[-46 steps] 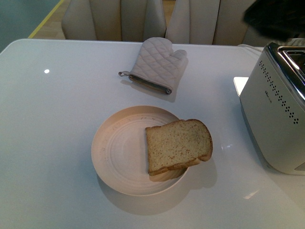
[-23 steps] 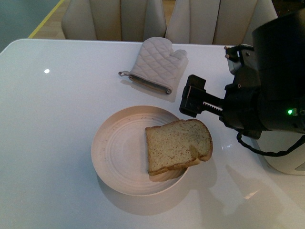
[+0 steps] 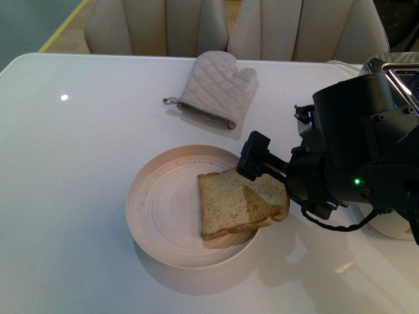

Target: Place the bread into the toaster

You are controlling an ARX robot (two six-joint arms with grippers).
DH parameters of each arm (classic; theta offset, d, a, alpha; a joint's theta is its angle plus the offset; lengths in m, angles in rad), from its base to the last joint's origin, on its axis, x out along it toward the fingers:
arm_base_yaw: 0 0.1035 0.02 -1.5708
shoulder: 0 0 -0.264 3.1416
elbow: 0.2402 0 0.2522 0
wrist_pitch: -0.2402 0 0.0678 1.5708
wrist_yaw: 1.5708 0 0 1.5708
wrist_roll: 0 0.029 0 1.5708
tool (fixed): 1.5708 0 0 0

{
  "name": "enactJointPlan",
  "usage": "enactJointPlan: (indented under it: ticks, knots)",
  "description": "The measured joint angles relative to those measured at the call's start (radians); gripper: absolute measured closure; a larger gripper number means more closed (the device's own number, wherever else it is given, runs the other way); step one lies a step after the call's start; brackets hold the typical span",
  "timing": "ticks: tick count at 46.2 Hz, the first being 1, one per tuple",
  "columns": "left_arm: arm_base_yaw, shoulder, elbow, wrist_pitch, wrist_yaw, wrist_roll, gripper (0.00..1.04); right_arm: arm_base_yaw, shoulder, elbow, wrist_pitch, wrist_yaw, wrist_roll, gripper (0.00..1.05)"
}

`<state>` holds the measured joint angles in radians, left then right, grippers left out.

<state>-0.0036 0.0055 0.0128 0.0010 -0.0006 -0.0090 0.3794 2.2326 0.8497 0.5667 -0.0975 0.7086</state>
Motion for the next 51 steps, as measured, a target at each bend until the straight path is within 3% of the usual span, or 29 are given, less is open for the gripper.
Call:
enactJointPlan:
  ticks: [11, 20, 25, 34, 45, 51]
  knots:
    - [0.0, 0.0, 0.0, 0.0, 0.0, 0.0, 0.07, 0.009, 0.041, 0.021, -0.002, -0.024, 0.09, 0.44]
    - [0.0, 0.0, 0.0, 0.0, 0.0, 0.0, 0.07, -0.008, -0.015, -0.013, 0.04, -0.066, 0.161, 0.84]
    - [0.0, 0.0, 0.0, 0.0, 0.0, 0.0, 0.07, -0.034, -0.128, -0.039, 0.042, -0.081, 0.165, 1.0]
    - [0.0, 0.0, 0.0, 0.0, 0.0, 0.0, 0.07, -0.122, -0.431, -0.03, -0.105, -0.04, 0.05, 1.02]
    - [0.0, 0.0, 0.0, 0.0, 0.0, 0.0, 0.07, -0.311, -0.86, 0.175, -0.53, 0.077, -0.422, 1.02]
    - [0.0, 0.0, 0.0, 0.0, 0.0, 0.0, 0.07, -0.347, -0.908, 0.182, -0.621, 0.101, -0.568, 1.02]
